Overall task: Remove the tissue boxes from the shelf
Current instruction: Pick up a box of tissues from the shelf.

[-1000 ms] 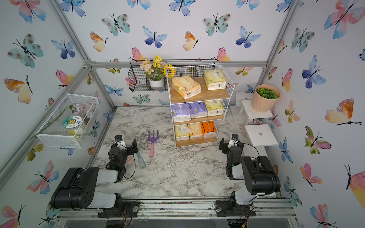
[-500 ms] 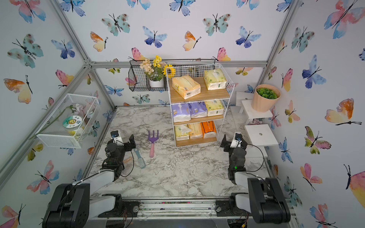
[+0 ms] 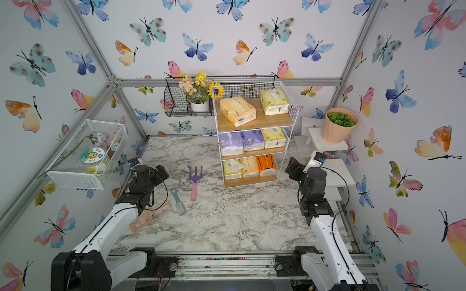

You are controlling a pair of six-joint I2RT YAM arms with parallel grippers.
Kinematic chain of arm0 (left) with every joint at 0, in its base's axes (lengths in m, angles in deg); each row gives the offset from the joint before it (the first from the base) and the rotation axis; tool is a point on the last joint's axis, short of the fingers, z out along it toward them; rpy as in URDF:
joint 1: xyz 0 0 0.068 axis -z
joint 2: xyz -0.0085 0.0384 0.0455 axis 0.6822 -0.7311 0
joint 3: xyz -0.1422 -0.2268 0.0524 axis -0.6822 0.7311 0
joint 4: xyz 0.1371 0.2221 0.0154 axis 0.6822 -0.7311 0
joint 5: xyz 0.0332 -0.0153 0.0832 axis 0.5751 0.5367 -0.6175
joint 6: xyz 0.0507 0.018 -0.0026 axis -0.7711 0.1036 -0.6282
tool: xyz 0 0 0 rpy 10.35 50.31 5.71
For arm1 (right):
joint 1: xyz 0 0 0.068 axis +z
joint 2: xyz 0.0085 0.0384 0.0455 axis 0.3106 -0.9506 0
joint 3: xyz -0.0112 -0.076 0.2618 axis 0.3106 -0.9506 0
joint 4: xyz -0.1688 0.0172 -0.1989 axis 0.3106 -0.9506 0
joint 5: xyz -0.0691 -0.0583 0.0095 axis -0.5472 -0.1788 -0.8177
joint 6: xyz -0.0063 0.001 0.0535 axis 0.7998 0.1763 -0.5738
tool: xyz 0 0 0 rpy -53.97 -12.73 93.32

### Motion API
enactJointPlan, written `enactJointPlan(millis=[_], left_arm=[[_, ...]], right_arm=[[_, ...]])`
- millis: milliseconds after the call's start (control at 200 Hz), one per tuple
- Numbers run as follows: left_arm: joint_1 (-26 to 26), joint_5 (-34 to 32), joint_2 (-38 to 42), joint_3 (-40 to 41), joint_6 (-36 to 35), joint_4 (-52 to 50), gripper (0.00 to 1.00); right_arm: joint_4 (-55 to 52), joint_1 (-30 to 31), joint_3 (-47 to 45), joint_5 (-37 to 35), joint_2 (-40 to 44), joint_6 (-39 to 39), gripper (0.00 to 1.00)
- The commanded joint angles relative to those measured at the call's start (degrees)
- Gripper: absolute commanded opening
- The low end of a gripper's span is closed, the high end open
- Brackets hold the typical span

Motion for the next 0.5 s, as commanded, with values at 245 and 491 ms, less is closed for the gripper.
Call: enactJointPlan(millis=[245, 491], left_arm=[[-0.13, 22.18, 12.93, 2.45, 4.73, -2.46, 0.99], [-0.13, 27.85, 18.39, 3.94, 6.60, -3.17, 0.99]], right_arm=[[-15.50, 1.52, 21.95, 33.80, -6.84, -6.05, 0.61], [-19.07, 8.67, 39.25, 33.37, -11.59, -4.35, 0.60]])
